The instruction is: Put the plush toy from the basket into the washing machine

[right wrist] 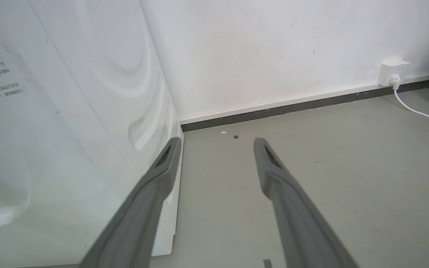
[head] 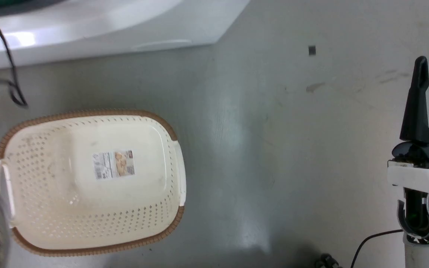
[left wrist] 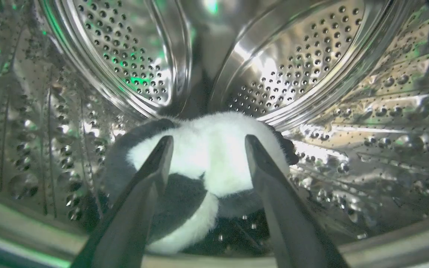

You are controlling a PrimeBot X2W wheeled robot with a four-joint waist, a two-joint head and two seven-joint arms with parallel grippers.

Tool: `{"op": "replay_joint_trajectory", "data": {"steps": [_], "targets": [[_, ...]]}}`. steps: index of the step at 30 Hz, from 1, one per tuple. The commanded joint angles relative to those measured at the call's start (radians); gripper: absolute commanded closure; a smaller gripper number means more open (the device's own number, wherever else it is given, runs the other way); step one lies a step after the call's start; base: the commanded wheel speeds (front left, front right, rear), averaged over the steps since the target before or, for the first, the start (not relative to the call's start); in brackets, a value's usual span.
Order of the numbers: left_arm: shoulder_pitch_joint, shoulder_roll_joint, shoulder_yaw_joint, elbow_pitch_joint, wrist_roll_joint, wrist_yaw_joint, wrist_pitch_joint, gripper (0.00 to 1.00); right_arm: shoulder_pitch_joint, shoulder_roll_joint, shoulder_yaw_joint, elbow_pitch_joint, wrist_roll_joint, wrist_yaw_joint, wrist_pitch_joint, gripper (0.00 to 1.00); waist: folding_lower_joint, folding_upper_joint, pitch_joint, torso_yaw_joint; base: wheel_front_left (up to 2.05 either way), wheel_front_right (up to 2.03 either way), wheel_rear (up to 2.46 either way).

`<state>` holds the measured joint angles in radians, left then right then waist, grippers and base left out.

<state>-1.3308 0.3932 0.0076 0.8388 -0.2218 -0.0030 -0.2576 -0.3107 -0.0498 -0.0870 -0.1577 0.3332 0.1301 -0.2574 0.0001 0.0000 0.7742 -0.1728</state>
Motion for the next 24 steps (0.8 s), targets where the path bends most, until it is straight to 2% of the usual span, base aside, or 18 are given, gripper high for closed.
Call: {"op": "replay_joint_trajectory", "data": {"steps": [1,7,12,18,24], "targets": [[0.037,-0.010,0.005,-0.011,0.006,0.002,-0.004,0.00,0.002,0.000,0.000,0.005,-0.009,0.001,-0.004,0.00,-0.0001,0.0000,-0.052,0.016,0.00,0.00,0.00],[0.265,-0.084,0.036,-0.122,0.026,0.007,-0.004,0.00,0.034,0.000,0.007,0.023,-0.045,0.001,-0.004,0.00,-0.0001,0.0000,-0.168,0.053,0.00,0.00,0.00],[0.459,-0.156,0.049,-0.258,0.066,0.019,-0.004,0.00,0.074,0.000,0.012,0.039,-0.079,0.001,-0.004,0.00,-0.0001,0.0000,-0.273,0.091,0.00,0.00,0.00],[0.680,-0.232,0.069,-0.422,0.102,0.013,-0.004,0.00,0.141,0.000,0.013,0.063,-0.113,0.001,-0.004,0.00,-0.0001,0.0000,-0.407,0.134,0.00,0.00,0.00],[0.898,-0.274,0.091,-0.534,0.136,0.007,-0.004,0.00,0.213,0.000,0.020,0.083,-0.130,0.001,-0.004,0.00,-0.0001,0.0000,-0.531,0.155,0.00,0.00,0.00]]}}
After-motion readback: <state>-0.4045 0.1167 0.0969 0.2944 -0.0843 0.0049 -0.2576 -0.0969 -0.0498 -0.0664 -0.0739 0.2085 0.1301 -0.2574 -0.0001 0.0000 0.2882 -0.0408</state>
